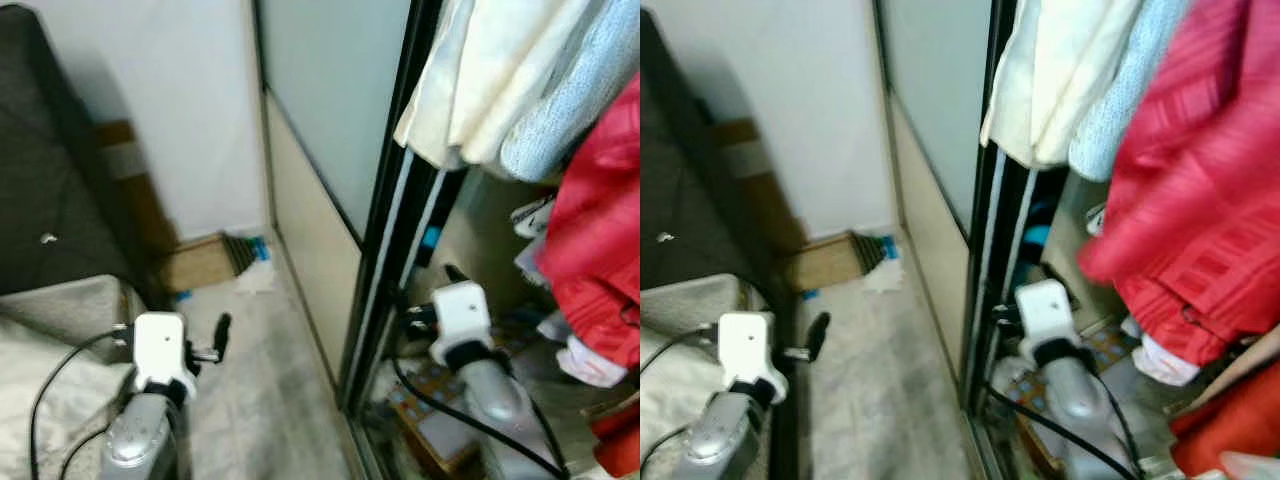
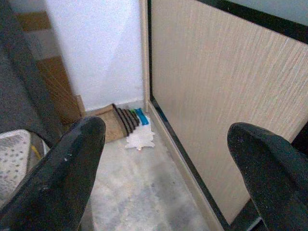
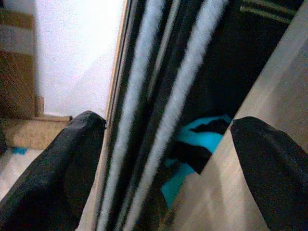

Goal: Clean up the room

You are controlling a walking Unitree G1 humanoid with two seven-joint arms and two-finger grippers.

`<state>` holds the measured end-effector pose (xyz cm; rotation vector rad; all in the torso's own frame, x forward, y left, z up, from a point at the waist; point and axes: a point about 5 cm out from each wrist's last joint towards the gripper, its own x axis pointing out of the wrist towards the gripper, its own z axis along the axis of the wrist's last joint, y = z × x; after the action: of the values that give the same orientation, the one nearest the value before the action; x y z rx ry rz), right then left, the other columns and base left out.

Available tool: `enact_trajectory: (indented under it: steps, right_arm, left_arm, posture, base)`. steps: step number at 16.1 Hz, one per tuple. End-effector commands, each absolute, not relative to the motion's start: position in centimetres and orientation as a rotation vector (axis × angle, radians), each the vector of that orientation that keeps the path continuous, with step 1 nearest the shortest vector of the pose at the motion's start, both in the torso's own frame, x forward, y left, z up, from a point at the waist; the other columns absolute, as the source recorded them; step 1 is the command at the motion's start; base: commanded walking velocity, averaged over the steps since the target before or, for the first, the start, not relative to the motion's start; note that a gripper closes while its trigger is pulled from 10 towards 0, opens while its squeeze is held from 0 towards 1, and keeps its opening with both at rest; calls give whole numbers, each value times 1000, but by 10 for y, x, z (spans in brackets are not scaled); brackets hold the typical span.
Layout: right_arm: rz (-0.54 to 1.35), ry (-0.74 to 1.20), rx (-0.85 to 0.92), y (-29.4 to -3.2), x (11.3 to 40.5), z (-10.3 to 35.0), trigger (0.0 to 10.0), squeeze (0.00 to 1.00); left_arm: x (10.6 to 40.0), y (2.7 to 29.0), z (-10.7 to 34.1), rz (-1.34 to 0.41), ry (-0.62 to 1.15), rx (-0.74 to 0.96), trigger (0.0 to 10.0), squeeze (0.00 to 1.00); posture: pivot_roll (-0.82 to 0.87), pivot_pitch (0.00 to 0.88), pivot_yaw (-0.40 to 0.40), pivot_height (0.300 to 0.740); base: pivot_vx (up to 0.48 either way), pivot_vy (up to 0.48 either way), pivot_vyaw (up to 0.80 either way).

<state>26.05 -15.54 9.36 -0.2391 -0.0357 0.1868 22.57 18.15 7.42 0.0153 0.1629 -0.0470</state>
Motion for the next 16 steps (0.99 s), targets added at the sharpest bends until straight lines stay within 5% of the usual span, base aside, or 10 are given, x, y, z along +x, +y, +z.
enact_trajectory:
  steps: [1,2,4,5,9,10,11,12,16]
  right_arm:
    - [171,-39,-228,-156,261,90,10000,0]
    - [134,-23,-199,-160,262,87,10000,0]
    - [77,-2,-146,-165,267,82,10000,0]
    - [59,-19,-97,-166,268,83,0,0]
    - [36,9,-87,-171,260,82,0,0]
    - [50,13,-68,-169,258,83,8510,0]
    - [52,15,-35,-169,255,84,10000,1000]
    - [39,20,-14,-170,253,85,10000,1000]
    - [26,21,-7,-166,245,84,10000,1000]
  left_arm:
    - [224,188,71,-18,182,55,10000,851]
    - [222,190,68,-12,190,64,10000,1000]
    - [223,196,62,52,215,80,10000,1000]
    - [223,197,59,107,210,58,392,0]
    - [223,190,69,137,159,43,0,0]
    - [220,193,69,159,174,35,8275,0]
    - [216,195,67,170,212,7,10000,169]
    - [210,192,65,129,257,-13,10000,1000]
    - [208,181,66,29,253,17,10000,1000]
  posture:
    - [8,0,-67,740]
    - [4,0,-57,740]
    - [-11,0,-25,740]
    - [-19,0,-19,740]
    - [-17,0,-60,740]
    - [-15,13,-58,740]
    - [-13,31,-55,740]
    - [-13,44,-49,740]
    - [-27,61,-26,740]
  base:
    - [0,0,0]
    - [0,0,0]
    - [0,0,0]
    - [0,0,0]
    - [0,0,0]
    - [0,0,0]
    - [0,0,0]
    - [0,0,0]
    - [0,0,0]
